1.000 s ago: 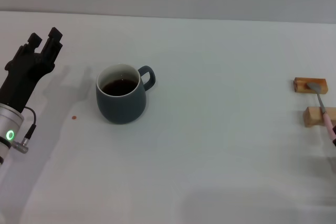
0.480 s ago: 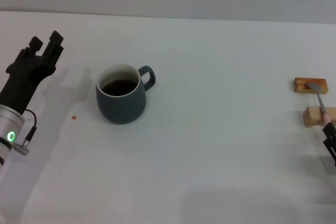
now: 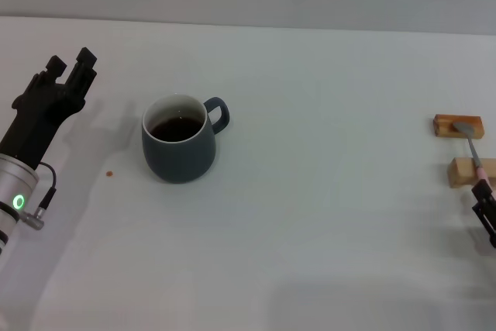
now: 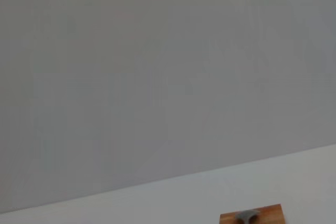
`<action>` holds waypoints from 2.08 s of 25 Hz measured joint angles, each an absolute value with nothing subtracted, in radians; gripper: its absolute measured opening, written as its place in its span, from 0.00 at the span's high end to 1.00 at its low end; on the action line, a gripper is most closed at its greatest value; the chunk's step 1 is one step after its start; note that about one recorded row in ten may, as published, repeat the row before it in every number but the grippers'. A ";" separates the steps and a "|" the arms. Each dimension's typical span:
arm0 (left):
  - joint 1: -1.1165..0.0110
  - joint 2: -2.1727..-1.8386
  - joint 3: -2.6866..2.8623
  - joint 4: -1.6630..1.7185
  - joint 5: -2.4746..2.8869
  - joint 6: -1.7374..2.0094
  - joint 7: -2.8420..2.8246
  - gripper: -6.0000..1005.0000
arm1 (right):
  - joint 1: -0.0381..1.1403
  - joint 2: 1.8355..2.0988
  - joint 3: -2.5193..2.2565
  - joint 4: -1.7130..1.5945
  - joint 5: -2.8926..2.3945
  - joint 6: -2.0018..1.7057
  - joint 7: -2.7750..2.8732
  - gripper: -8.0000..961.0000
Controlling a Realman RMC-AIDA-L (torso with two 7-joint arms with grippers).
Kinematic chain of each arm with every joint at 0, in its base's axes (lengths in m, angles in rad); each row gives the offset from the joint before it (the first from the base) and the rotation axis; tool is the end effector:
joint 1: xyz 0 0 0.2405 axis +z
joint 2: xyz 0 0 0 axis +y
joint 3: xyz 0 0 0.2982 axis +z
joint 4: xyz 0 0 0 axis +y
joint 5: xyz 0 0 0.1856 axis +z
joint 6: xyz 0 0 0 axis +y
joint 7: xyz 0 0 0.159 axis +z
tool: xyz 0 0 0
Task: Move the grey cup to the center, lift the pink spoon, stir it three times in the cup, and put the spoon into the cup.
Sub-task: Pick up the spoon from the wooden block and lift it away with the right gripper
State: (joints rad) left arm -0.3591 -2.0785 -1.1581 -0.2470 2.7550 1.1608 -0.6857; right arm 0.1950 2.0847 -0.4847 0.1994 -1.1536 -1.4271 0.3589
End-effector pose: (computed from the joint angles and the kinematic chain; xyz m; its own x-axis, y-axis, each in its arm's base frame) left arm -0.3329 0.3362 -0.0290 0.3140 0.0580 0.9477 0.9229 -0.2530 -0.2903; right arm 0.3902 0.2169 -0.0547 0.5190 -0.1416 -0.8429 -0.8534 -0.1412 -0.5018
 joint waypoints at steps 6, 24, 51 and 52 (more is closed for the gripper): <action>-0.360 -2.079 -1.158 -0.247 2.755 1.159 -0.686 0.38 | 0.210 2.085 -0.485 0.200 -1.154 -1.407 0.359 0.30; -0.356 -2.078 -1.158 -0.247 2.755 1.152 -0.684 0.38 | 0.218 2.086 -0.485 0.208 -1.155 -1.364 0.359 0.33; -0.348 -2.079 -1.152 -0.247 2.755 1.150 -0.686 0.38 | 0.222 2.086 -0.483 0.209 -1.168 -1.358 0.359 0.66; -0.348 -2.078 -1.152 -0.247 2.755 1.150 -0.686 0.38 | 0.221 2.086 -0.482 0.208 -1.168 -1.357 0.359 0.68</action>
State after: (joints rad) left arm -0.3482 -2.0785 -1.1520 -0.2469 2.7550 1.1505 -0.6857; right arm 0.2211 2.0862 -0.4823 0.2085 -1.1676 -1.3571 0.3589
